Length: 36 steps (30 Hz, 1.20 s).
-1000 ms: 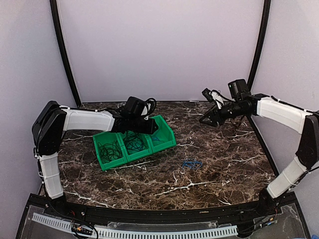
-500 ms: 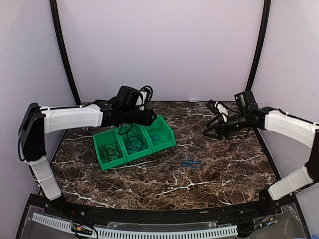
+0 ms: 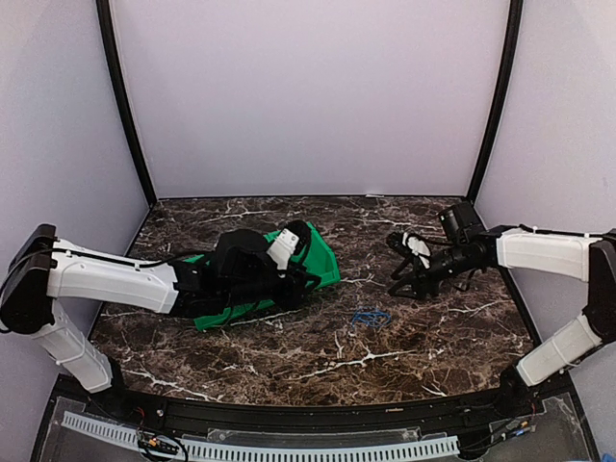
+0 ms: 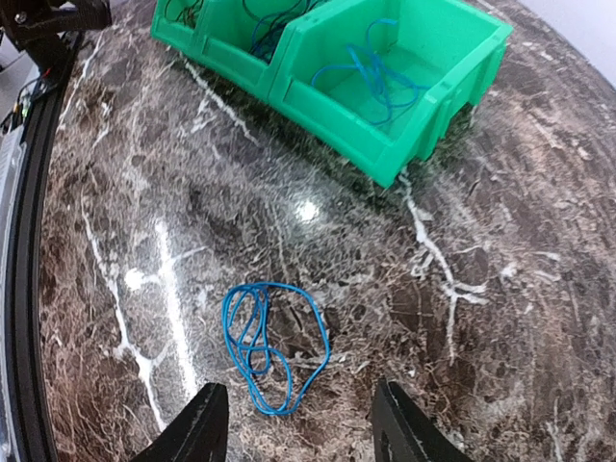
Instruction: Untangle the cables
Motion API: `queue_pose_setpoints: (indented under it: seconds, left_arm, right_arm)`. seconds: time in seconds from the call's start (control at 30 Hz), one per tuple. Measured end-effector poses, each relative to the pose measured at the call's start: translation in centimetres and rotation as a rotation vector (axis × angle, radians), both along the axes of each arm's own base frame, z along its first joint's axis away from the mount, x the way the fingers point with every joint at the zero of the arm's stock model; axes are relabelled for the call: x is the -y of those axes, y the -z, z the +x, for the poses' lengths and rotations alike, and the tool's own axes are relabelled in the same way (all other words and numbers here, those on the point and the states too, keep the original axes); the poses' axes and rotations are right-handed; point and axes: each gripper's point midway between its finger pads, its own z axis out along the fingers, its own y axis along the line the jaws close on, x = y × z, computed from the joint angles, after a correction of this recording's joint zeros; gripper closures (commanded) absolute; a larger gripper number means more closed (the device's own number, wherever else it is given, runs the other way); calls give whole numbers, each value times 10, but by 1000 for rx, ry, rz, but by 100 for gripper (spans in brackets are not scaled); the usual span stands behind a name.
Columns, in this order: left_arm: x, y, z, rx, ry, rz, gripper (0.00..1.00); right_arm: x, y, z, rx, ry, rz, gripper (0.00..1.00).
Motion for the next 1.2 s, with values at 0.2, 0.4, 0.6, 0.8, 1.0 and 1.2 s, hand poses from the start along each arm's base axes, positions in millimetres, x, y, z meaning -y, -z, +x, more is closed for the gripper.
queue_pose_setpoints:
  seconds: [0.2, 0.4, 0.6, 0.8, 1.0, 1.2]
  left_arm:
    - [42, 73, -38, -119, 185, 77, 57]
    - [82, 107, -55, -178, 265, 126, 60]
    - [81, 128, -56, -268, 215, 138, 63]
    - [79, 148, -57, -387, 143, 111, 66]
    - [80, 161, -52, -469, 75, 62, 70]
    - [85, 163, -35, -499, 23, -7, 74]
  right_arm:
    - [-8, 30, -14, -52, -72, -85, 47]
    - [-12, 40, -19, -54, -105, -133, 48]
    - [-14, 43, -21, -47, -114, -157, 49]
    - [-16, 46, -21, -41, -119, -173, 50]
    - [-16, 46, -19, -36, -114, -178, 50]
    - [-16, 45, -19, -32, -117, -179, 48]
